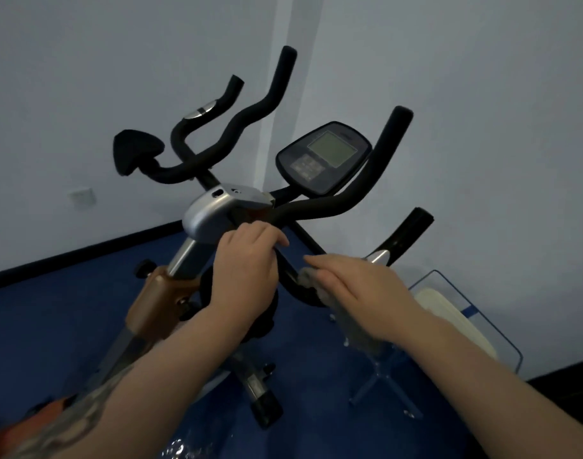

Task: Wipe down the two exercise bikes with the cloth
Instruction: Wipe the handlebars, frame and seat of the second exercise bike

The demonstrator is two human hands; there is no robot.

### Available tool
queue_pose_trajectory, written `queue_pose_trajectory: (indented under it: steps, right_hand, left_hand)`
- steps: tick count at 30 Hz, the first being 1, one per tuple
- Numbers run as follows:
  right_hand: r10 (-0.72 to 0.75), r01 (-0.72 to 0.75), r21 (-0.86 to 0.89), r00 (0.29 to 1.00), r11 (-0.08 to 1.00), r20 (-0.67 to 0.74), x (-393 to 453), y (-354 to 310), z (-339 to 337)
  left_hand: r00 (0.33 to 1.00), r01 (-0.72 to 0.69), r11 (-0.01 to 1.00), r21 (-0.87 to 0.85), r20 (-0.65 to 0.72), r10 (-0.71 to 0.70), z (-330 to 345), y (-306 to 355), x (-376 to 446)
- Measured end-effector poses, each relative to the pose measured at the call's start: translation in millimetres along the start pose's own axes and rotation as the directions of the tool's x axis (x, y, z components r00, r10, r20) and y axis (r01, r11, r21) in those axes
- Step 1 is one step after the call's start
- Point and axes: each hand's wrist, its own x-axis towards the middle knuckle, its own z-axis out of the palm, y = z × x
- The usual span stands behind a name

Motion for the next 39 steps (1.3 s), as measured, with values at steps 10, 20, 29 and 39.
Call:
queue_pose_trajectory:
  steps: [10, 20, 29, 39]
  right_hand:
    - [0.095, -0.091, -0.086, 0.994, 0.992, 0.047, 37.9, -12.4, 33.8]
    - [0.272, -0.243, 0.419, 0.962, 0.875, -0.01, 80.1, -26.9, 41.6]
    - [0.173, -0.154, 0.233, 0.983, 0.96, -0.064, 70.9, -23.4, 42.6]
    - [0.141, -0.013, 0.522, 0.968, 0.853, -0.207, 47.0, -56.8, 21.9]
  left_hand:
    - [0.993, 0.1, 0.993, 0.057, -0.074, -0.095, -7.8, -13.8, -19.4]
    - [0.933, 0.298, 0.944, -0.144, -0.163, -0.32, -4.2, -25.5, -28.0]
    - [0.798, 0.526, 0.796, -0.3, -0.149, -0.584, -4.0, -28.5, -29.3]
    - [0.638, 0.611, 0.393, -0.687, 0.134, -0.758, -11.6, -30.3, -29.9]
